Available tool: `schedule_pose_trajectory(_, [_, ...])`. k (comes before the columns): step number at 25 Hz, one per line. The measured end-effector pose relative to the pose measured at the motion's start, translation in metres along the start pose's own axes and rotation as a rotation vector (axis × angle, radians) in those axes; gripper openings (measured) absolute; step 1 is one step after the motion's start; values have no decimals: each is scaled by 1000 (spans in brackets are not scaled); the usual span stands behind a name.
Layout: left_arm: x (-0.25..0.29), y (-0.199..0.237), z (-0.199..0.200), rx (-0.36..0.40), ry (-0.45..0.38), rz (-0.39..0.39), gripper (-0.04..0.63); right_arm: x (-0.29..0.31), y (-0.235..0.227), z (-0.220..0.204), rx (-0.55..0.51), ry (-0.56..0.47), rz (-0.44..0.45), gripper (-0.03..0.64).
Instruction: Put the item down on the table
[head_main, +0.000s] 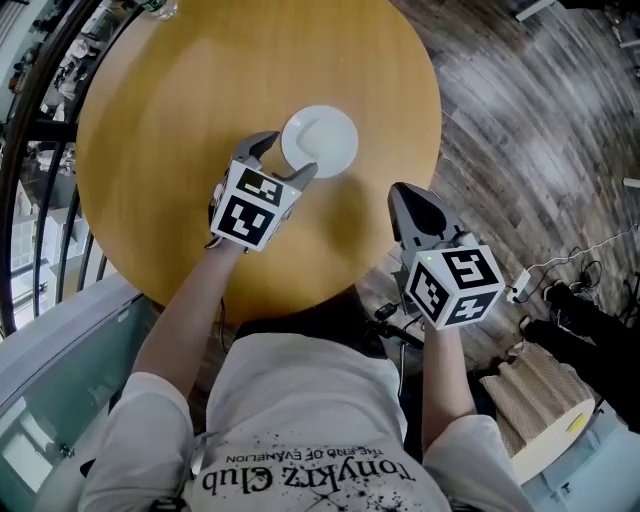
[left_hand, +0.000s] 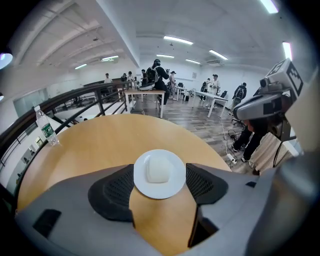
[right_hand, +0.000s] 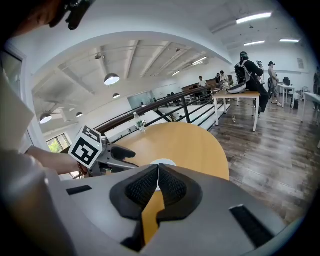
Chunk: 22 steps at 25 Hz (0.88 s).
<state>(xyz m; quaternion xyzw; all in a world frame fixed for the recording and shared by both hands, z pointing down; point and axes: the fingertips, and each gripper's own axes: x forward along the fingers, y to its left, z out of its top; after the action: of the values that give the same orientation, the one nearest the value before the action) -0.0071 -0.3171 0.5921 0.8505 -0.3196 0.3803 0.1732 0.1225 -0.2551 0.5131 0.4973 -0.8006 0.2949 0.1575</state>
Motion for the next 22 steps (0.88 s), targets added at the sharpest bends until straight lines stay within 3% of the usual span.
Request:
schedule_pose_trajectory(6, [-53,-20,-9,-14,-62,14,319,-26,21,-2,-10,-22,5,26])
schedule_pose_trajectory(15, [-134,-43,-12,-99,-181,49,47,-50,58,8,-52,-46,24,26])
schedule_pose_trajectory(22, [-157,-74,-21,-186,-209,-22,23,-49,77,14,-63,-51,62,26])
